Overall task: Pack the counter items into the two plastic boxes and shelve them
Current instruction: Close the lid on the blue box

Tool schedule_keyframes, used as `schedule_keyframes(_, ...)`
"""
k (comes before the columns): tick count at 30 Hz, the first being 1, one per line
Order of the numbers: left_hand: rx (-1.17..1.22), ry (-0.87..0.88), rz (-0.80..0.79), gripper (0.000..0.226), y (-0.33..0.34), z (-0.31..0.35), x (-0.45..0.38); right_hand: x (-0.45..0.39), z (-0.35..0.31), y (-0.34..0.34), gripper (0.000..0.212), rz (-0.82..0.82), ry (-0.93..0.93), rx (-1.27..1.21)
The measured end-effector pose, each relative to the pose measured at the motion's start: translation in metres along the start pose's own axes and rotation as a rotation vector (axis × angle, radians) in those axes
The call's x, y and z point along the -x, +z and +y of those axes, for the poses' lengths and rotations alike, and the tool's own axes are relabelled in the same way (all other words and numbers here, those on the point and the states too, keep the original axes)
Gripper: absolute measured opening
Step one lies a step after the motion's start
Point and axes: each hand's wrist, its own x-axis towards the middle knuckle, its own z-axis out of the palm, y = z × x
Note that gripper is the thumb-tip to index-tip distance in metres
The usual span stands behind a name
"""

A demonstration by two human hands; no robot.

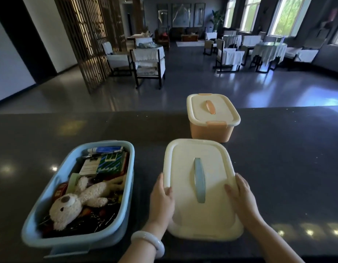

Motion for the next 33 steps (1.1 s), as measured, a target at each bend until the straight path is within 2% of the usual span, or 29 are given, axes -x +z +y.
schedule_keyframes(6, -0.068, 0.133, 0.078, 0.053, -0.069, 0.070, -0.025, -0.005, -0.085, -0.017, 0.015, 0.010, -0.100, -0.134)
schedule_keyframes(10, -0.014, 0.111, 0.115, 0.053, -0.132, 0.069, -0.035, 0.009, -0.137, 0.009, 0.018, -0.004, -0.097, -0.178)
schedule_keyframes(15, 0.023, -0.019, 0.227, 0.051, -0.219, 0.021, -0.034, 0.035, -0.191, 0.083, 0.024, -0.110, -0.128, -0.156)
schedule_keyframes(19, 0.051, -0.094, 0.268, 0.047, -0.273, -0.029, -0.027, 0.059, -0.217, 0.150, 0.011, -0.195, -0.147, -0.096)
schedule_keyframes(24, 0.066, -0.162, 0.201, 0.045, -0.292, -0.072, -0.035, 0.079, -0.218, 0.188, 0.027, -0.180, -0.027, -0.109)
schedule_keyframes(27, 0.047, -0.181, 0.146, 0.046, -0.291, -0.086, -0.040, 0.083, -0.214, 0.195, 0.014, -0.189, 0.074, -0.167)
schedule_keyframes(29, 0.043, -0.189, 0.114, 0.048, -0.292, -0.092, -0.044, 0.087, -0.211, 0.198, 0.009, -0.186, 0.066, -0.148)
schedule_keyframes(33, 0.090, -0.186, 0.087, 0.049, -0.294, -0.101, -0.047, 0.098, -0.213, 0.200, 0.019, -0.168, 0.032, -0.152)
